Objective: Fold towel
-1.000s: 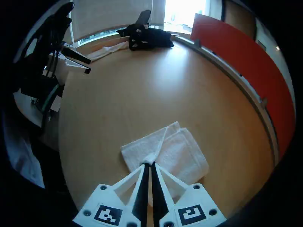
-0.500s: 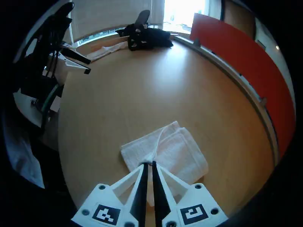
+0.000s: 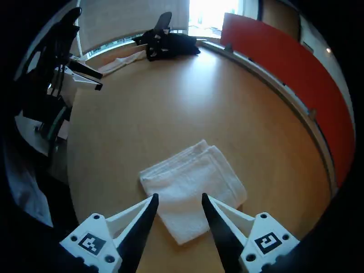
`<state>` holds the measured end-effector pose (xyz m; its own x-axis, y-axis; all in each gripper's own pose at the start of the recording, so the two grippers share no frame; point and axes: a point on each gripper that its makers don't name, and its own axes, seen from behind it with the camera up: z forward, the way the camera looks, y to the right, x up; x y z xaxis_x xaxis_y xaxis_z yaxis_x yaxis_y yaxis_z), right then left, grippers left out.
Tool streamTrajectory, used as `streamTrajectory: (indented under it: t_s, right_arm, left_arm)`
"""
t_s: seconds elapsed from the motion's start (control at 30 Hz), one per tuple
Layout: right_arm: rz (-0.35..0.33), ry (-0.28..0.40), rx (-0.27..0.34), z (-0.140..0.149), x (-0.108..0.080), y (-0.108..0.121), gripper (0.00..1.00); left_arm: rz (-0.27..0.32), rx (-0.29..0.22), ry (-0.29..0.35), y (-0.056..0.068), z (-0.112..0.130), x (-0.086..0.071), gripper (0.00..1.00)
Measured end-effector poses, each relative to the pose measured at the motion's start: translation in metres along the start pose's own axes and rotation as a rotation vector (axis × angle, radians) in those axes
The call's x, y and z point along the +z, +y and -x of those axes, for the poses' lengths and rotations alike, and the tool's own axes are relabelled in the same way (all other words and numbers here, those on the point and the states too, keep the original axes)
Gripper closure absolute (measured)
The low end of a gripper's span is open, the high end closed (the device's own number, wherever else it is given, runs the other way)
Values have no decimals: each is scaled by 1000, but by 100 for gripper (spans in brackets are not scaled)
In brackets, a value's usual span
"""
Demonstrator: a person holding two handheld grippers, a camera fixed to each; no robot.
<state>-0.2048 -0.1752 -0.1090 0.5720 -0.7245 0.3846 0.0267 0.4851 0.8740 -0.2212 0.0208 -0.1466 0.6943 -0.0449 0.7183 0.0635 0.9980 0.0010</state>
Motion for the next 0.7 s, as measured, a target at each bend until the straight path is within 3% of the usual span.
streamTrajectory:
  t_s: [0.7]
  right_arm:
    - [33,-53,86,53,-9,9,26]
  left_arm:
    - [9,14,-7,8,-1,4,9]
